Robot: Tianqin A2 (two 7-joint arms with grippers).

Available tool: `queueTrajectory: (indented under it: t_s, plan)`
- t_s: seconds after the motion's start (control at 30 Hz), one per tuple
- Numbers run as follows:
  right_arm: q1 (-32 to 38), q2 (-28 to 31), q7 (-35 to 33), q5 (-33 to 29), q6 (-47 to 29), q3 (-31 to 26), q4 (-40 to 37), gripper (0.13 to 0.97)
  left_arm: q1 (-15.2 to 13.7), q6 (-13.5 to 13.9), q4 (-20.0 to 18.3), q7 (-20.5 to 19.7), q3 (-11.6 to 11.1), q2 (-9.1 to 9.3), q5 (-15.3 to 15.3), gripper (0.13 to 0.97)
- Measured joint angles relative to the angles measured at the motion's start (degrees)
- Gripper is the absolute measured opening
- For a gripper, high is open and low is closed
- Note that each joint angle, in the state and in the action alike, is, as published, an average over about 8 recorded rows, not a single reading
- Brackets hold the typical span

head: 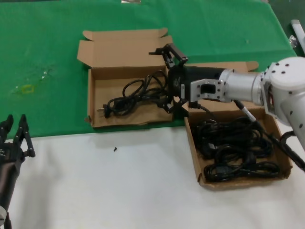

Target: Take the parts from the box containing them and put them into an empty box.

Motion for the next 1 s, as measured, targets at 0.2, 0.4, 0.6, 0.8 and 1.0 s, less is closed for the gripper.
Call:
queueTrajectory:
  t_s: [0.2,0.4,0.6,0.8,1.0]
  plan:
    - [-4.39,0.16,4.51,0.85,3.80,1.27,4.21,0.955,0.00,0.00,0.00,0.00,0.00,0.00,0.00,0.242]
    - [-9.19,0.34,9.41,1.78,7.95,2.66,8.83,0.966,0.00,0.00,0.00,0.00,0.00,0.00,0.00,0.338]
    - [-13.92,0.51,14.18,2.69,11.98,4.01,13.34,0.966,0.00,0.00,0.00,0.00,0.00,0.00,0.00,0.451]
    - [-18.72,0.69,19.09,3.61,16.11,5.40,17.95,0.966,0.00,0.00,0.00,0.00,0.00,0.00,-0.01,0.617]
    - [-23.47,0.87,23.98,4.53,20.25,6.77,22.53,0.966,0.00,0.00,0.00,0.00,0.00,0.00,-0.01,0.662]
